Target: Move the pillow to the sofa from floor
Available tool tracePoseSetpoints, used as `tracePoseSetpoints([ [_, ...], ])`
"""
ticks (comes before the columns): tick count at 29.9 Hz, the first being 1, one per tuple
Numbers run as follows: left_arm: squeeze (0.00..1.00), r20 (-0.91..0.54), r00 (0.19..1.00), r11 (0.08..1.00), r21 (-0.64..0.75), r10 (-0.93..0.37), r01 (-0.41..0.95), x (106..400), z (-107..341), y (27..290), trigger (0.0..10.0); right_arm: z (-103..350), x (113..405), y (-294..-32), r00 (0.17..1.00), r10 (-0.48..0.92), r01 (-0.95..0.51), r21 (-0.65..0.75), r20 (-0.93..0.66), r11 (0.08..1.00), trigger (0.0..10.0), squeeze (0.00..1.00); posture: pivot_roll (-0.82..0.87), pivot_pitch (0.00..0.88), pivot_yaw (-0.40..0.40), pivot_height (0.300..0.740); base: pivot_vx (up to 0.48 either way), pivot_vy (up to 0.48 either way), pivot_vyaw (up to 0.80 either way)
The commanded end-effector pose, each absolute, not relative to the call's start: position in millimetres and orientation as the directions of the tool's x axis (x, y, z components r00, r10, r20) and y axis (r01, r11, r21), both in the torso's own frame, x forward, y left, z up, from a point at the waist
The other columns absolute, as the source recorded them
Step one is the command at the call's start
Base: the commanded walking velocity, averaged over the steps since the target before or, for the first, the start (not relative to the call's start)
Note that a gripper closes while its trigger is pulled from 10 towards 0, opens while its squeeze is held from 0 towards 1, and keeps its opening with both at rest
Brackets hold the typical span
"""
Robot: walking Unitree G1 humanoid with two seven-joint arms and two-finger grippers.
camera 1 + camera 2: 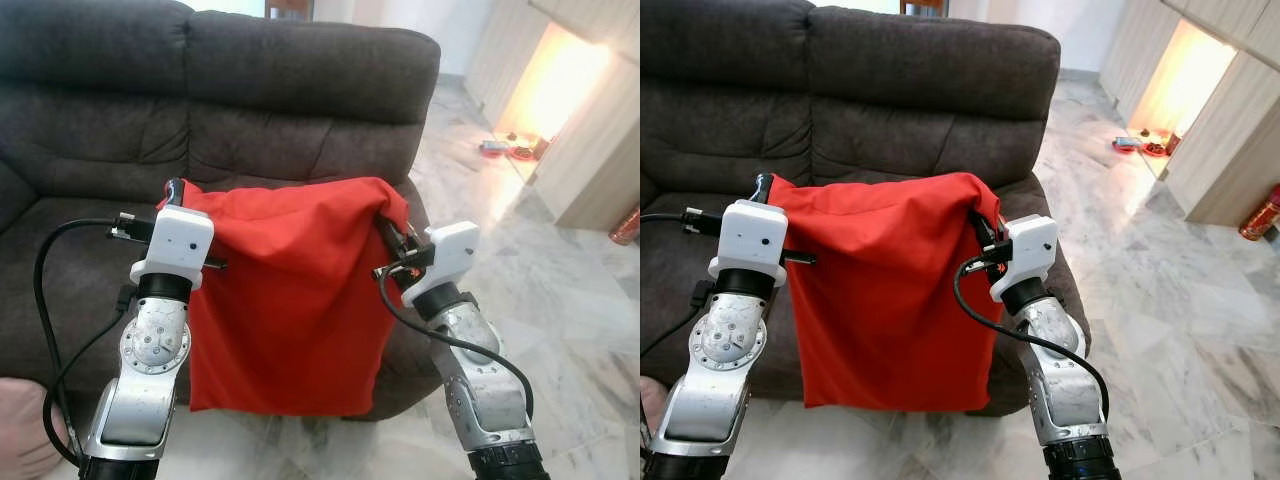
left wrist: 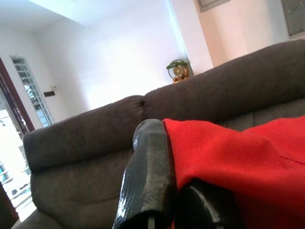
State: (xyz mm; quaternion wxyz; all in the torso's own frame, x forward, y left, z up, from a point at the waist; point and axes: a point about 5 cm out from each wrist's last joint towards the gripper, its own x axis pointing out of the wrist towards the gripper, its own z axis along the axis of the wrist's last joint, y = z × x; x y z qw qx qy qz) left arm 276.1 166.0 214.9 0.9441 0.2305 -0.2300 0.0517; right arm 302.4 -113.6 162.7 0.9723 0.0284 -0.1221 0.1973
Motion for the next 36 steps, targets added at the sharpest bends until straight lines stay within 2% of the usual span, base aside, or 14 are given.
tracePoseSetpoints([
  [1, 0.00, 0.531, 0.846, 0.889, 0.408, -0.044, -0.210, 273, 235, 158, 10.0, 195, 300, -111, 0.842, 0.381, -0.405, -0.018, 0.382, 0.914, 10.0, 0.00, 0.18, 0.024, -0.124, 0.740, 0.270, 0.000, 0.00],
  [28, 0.00, 0.547, 0.835, 0.887, 0.409, -0.051, -0.214, 276, 240, 158, 10.0, 204, 300, -113, 0.839, 0.373, -0.394, -0.030, 0.396, 0.919, 10.0, 0.00, 0.17, 0.002, -0.120, 0.740, 0.287, 0.000, 0.00],
  [36, 0.00, 0.570, 0.820, 0.885, 0.406, -0.048, -0.230, 275, 249, 160, 10.0, 220, 300, -114, 0.819, 0.353, -0.392, -0.008, 0.453, 0.920, 10.0, 0.00, 0.18, 0.006, -0.121, 0.740, 0.311, 0.000, 0.00],
])
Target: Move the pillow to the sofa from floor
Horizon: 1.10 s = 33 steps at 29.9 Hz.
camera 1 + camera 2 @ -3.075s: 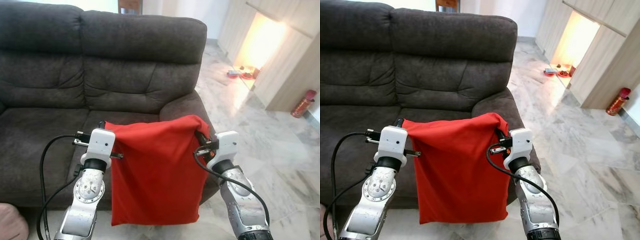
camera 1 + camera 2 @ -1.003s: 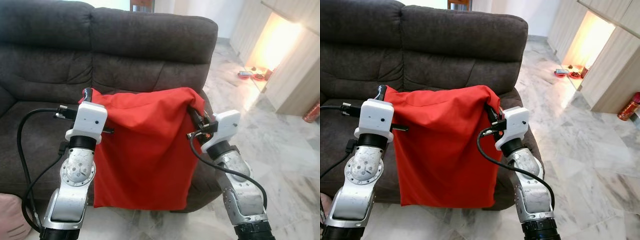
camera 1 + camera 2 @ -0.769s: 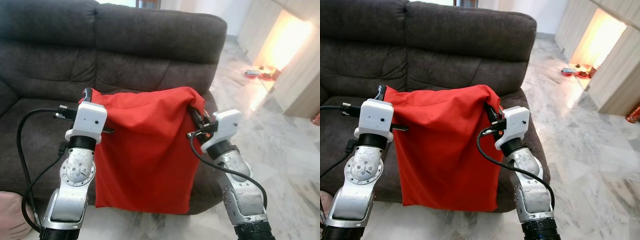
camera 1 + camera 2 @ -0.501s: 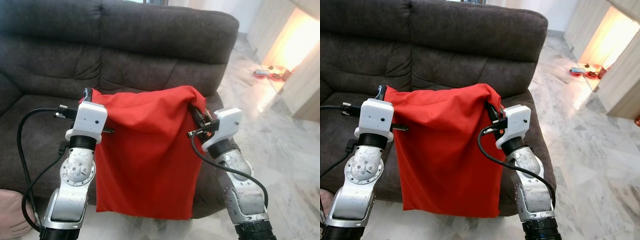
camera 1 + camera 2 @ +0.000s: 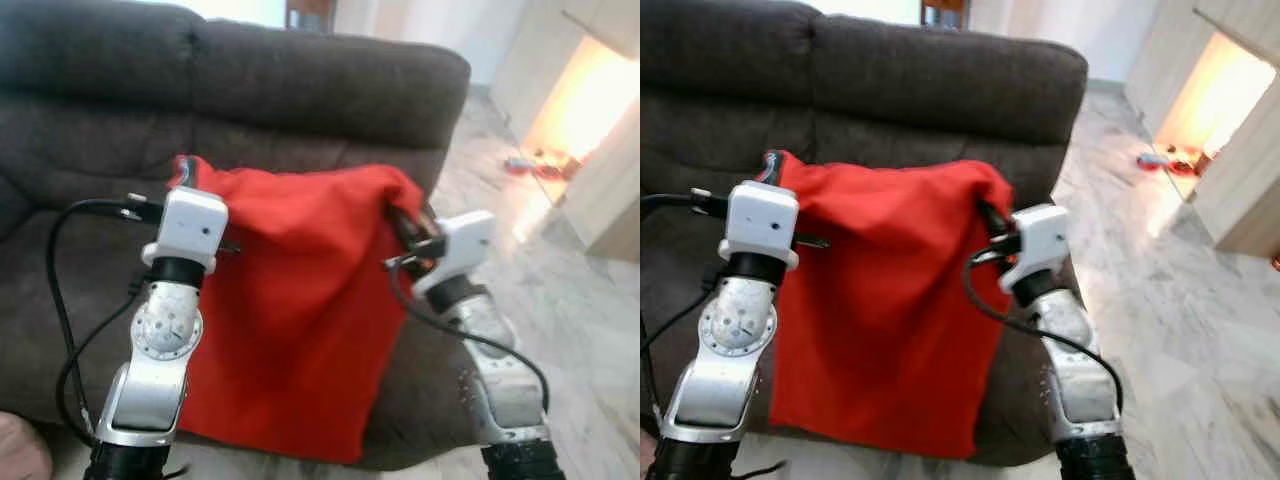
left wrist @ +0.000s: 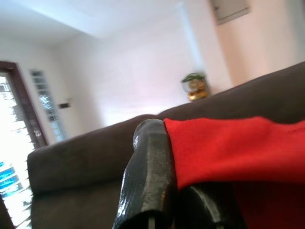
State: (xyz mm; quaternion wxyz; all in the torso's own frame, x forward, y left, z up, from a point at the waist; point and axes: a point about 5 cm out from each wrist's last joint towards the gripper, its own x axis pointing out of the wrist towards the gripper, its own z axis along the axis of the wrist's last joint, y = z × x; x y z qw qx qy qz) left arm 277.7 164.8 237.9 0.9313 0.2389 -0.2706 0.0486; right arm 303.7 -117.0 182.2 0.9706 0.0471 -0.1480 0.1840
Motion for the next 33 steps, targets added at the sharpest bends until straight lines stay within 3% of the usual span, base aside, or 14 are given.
tracePoseSetpoints([
  [1, 0.00, 0.570, 0.820, 0.885, 0.406, -0.048, -0.230, 275, 250, 161, 10.0, 220, 301, -114, 0.818, 0.353, -0.392, -0.008, 0.454, 0.920, 10.0, 0.00, 0.18, 0.006, -0.121, 0.740, 0.311, 0.000, 0.00],
  [22, 0.00, 0.576, 0.816, 0.883, 0.403, -0.041, -0.241, 275, 252, 161, 10.0, 227, 298, -109, 0.796, 0.391, -0.431, -0.022, 0.461, 0.902, 10.0, 0.00, 0.18, 0.021, -0.127, 0.740, 0.320, 0.000, 0.00],
  [33, 0.00, 0.538, 0.842, 0.874, 0.430, -0.046, -0.227, 272, 238, 162, 10.0, 215, 297, -104, 0.774, 0.518, -0.515, -0.116, 0.363, 0.850, 10.0, 0.00, 0.18, 0.026, -0.132, 0.740, 0.172, 0.000, 0.00],
])
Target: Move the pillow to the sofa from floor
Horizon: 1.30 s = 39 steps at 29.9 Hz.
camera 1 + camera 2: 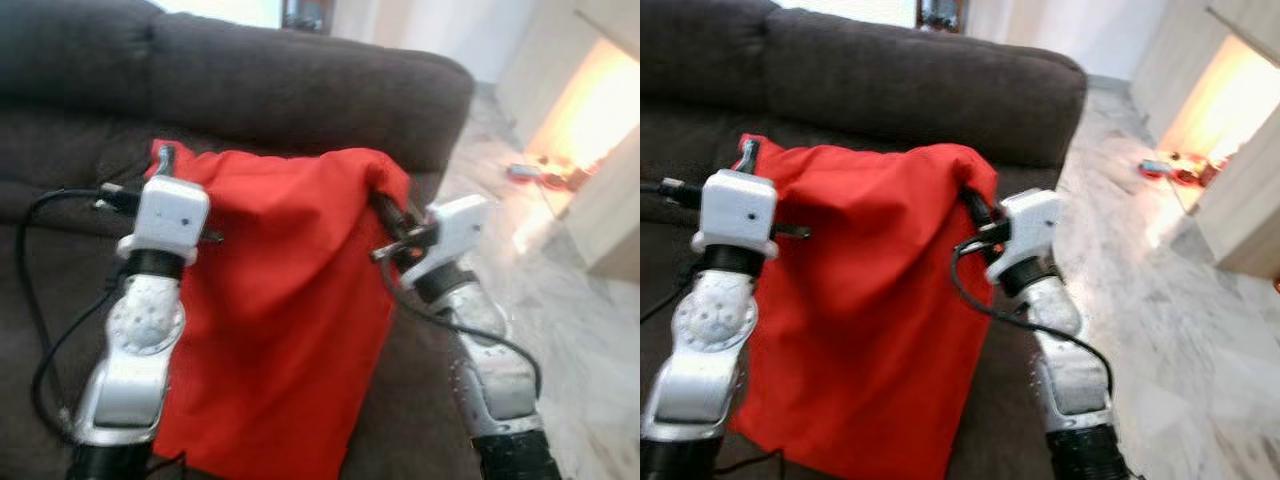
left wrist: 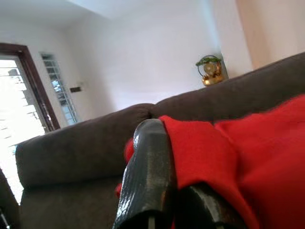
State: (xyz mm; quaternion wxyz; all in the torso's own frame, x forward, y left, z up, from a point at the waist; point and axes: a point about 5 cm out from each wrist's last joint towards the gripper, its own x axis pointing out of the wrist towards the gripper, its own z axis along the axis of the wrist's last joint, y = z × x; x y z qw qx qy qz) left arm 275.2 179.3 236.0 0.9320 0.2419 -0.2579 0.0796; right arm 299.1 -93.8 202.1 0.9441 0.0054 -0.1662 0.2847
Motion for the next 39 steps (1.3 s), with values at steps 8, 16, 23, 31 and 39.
tracePoseSetpoints([
  [8, 0.00, 0.371, 0.912, 0.846, 0.530, -0.173, -0.056, 275, 208, 144, 10.0, 198, 293, -108, 0.758, 0.602, -0.573, -0.185, 0.249, 0.798, 10.0, 0.00, 0.17, 0.026, -0.136, 0.740, 0.000, 0.000, 0.00],
  [16, 0.00, 0.294, 0.910, 0.795, 0.603, -0.293, 0.062, 273, 196, 127, 10.0, 191, 294, -112, 0.767, 0.603, -0.572, -0.191, 0.219, 0.798, 10.0, 0.00, 0.17, 0.023, -0.136, 0.740, 0.000, 0.000, 0.00],
  [23, 0.00, 0.217, 0.903, 0.743, 0.653, -0.371, 0.149, 272, 185, 118, 10.0, 184, 293, -118, 0.775, 0.602, -0.572, -0.193, 0.189, 0.797, 10.0, 0.00, 0.17, 0.022, -0.132, 0.740, 0.000, 0.000, 0.00],
  [31, 0.86, 0.233, 0.902, 0.744, 0.655, -0.363, 0.131, 272, 189, 118, 10.0, 183, 293, -117, 0.772, 0.608, -0.579, -0.190, 0.185, 0.793, 10.0, 0.04, 0.17, 0.024, -0.131, 0.740, 0.000, 0.000, 0.00],
  [39, 1.00, 0.249, 0.900, 0.748, 0.653, -0.358, 0.117, 272, 192, 119, 10.0, 183, 294, -119, 0.784, 0.591, -0.558, -0.202, 0.190, 0.805, 10.0, 1.00, 0.17, 0.029, -0.133, 0.740, 0.000, 0.000, 0.00],
])
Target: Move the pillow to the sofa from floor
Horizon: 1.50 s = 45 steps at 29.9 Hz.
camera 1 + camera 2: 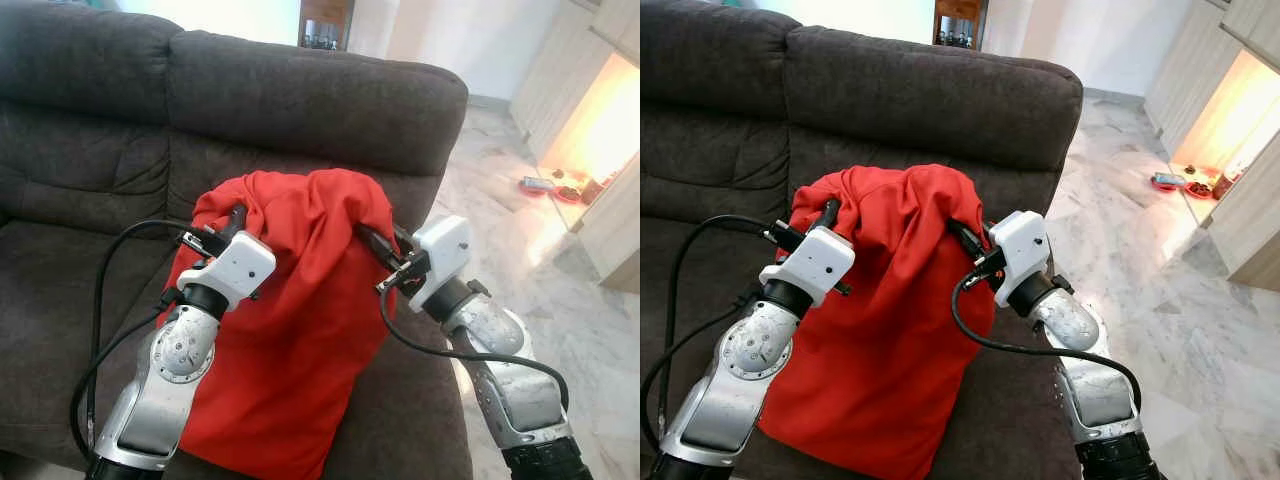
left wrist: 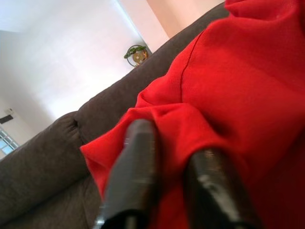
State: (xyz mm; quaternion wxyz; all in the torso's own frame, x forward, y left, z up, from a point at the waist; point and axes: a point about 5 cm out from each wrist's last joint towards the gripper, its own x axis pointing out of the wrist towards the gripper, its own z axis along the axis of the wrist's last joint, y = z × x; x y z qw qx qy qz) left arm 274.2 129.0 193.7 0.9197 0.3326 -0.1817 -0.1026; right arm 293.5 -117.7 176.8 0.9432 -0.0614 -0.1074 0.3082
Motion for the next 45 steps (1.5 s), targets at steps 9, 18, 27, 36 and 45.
tracePoseSetpoints([
  [9, 1.00, 0.256, 0.897, 0.753, 0.647, -0.361, 0.119, 272, 193, 118, 10.0, 185, 296, -122, 0.795, 0.571, -0.534, -0.209, 0.207, 0.819, 10.0, 1.00, 0.17, 0.032, -0.134, 0.740, 0.000, 0.000, 0.00],
  [18, 0.00, 0.211, 0.931, 0.789, 0.603, -0.299, 0.117, 274, 176, 127, 10.0, 159, 319, -170, 0.971, 0.201, -0.173, -0.197, 0.132, 0.965, 10.0, 0.00, 0.17, 0.034, -0.136, 0.740, 0.000, 0.000, 0.00],
  [27, 0.00, 0.037, 0.999, 0.938, 0.345, 0.029, -0.040, 270, 117, 181, 10.0, 85, 308, -212, 0.992, -0.094, 0.094, -0.006, -0.088, 0.996, 10.0, 0.00, 0.17, 0.031, -0.133, 0.740, 0.000, 0.000, 0.00],
  [36, 0.00, -0.045, 0.997, 0.936, 0.350, 0.059, -0.039, 255, 80, 192, 10.0, 26, 287, -219, 0.943, -0.199, 0.237, 0.119, -0.267, 0.964, 10.0, 0.00, 0.18, 0.022, -0.130, 0.740, 0.000, 0.000, 0.00],
  [45, 0.00, 0.018, 0.995, 0.936, 0.341, 0.093, -0.094, 231, 72, 197, 10.0, 32, 270, -208, 0.991, -0.103, 0.112, 0.107, -0.088, 0.988, 10.0, 0.00, 0.19, 0.000, -0.128, 0.740, 0.000, 0.000, 0.00],
])
